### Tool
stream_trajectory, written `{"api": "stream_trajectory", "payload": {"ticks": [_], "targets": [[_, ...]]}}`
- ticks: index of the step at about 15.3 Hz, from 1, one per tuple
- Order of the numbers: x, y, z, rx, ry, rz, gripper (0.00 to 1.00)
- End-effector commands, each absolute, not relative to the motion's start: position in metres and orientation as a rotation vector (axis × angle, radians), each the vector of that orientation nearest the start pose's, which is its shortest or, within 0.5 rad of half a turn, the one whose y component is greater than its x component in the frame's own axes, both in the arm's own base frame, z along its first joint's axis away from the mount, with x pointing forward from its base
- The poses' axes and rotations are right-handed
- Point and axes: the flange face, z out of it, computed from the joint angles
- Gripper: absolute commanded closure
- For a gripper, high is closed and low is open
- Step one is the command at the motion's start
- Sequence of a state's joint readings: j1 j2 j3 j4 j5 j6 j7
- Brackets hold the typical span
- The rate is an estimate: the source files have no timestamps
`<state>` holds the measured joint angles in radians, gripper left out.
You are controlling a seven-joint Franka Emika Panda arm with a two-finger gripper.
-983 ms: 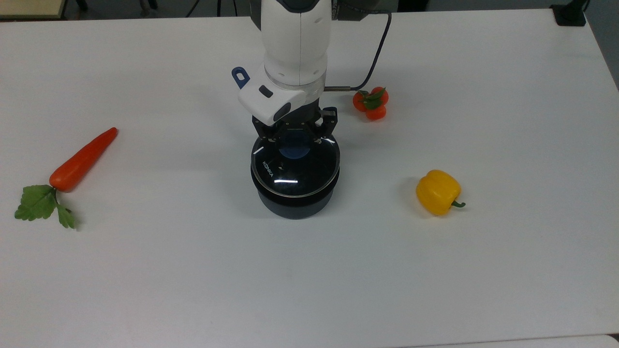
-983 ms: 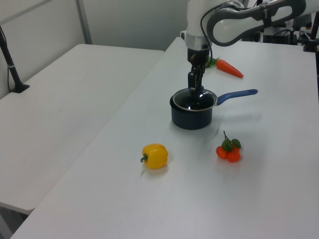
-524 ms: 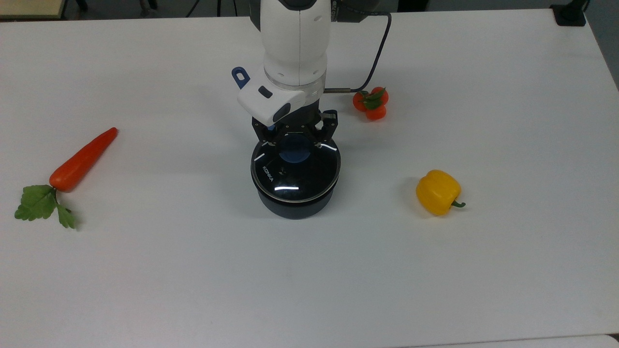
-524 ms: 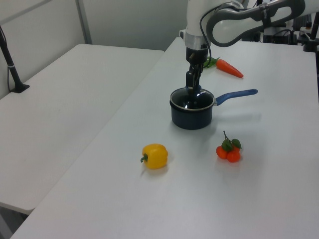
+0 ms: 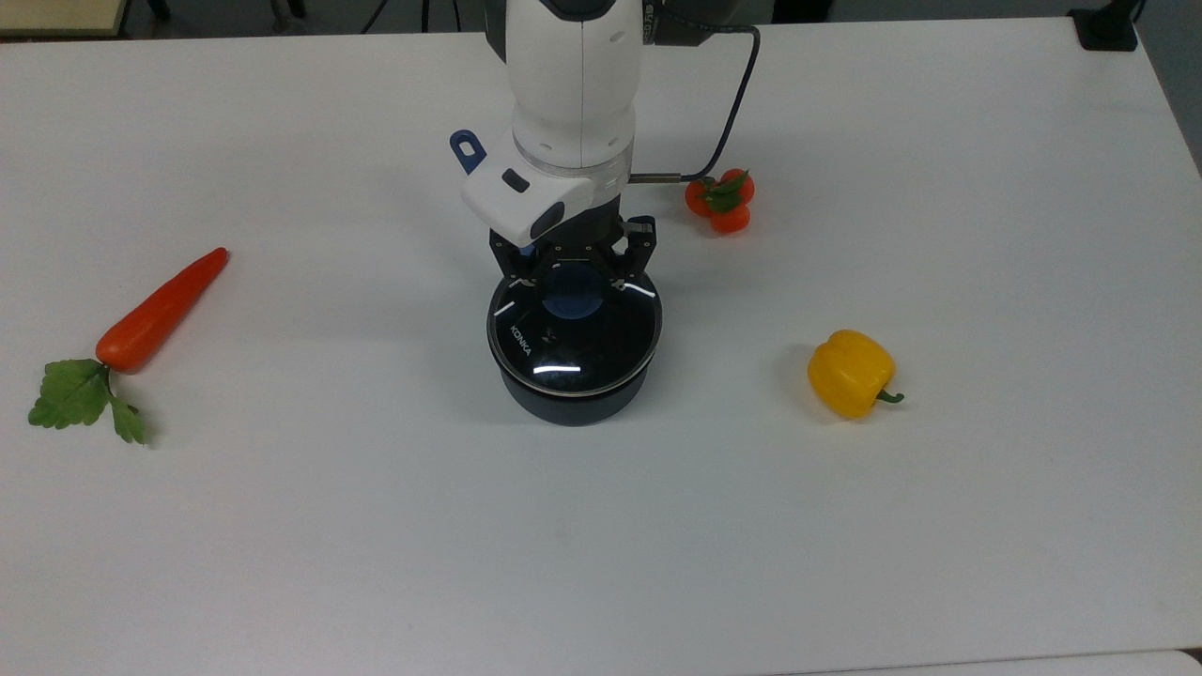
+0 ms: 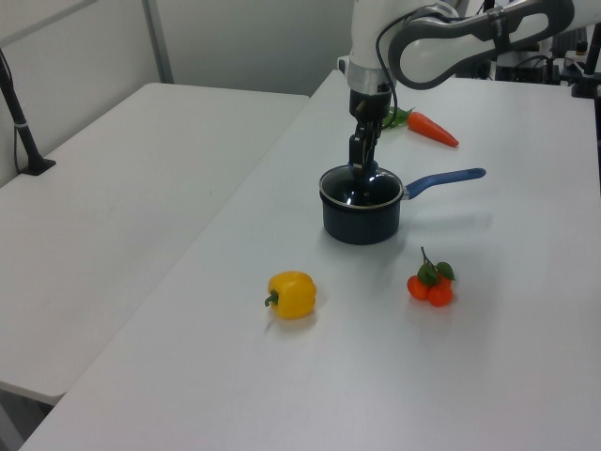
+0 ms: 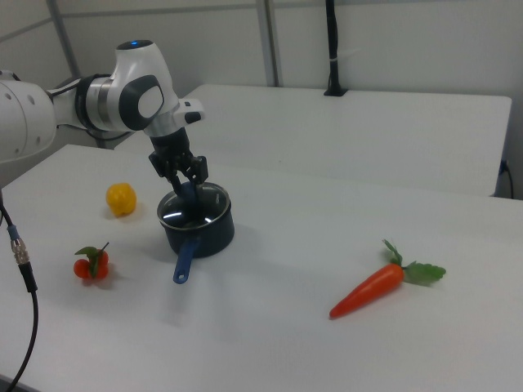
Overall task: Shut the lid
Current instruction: 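Lower the glass lid onto the saucepan rim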
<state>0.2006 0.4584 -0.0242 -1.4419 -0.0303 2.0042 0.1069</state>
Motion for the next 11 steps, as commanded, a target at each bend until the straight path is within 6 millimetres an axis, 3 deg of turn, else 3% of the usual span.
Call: {"api": "stream_trajectory", "payload": {"ticks": [1, 11], "targets": [[0.6927, 0.1270, 0.4420, -3.155, -0.139, -0.199, 0.55], [0.6931, 0.1271, 0.4335, -3.161, -0.145, -0.181, 0.54]]}}
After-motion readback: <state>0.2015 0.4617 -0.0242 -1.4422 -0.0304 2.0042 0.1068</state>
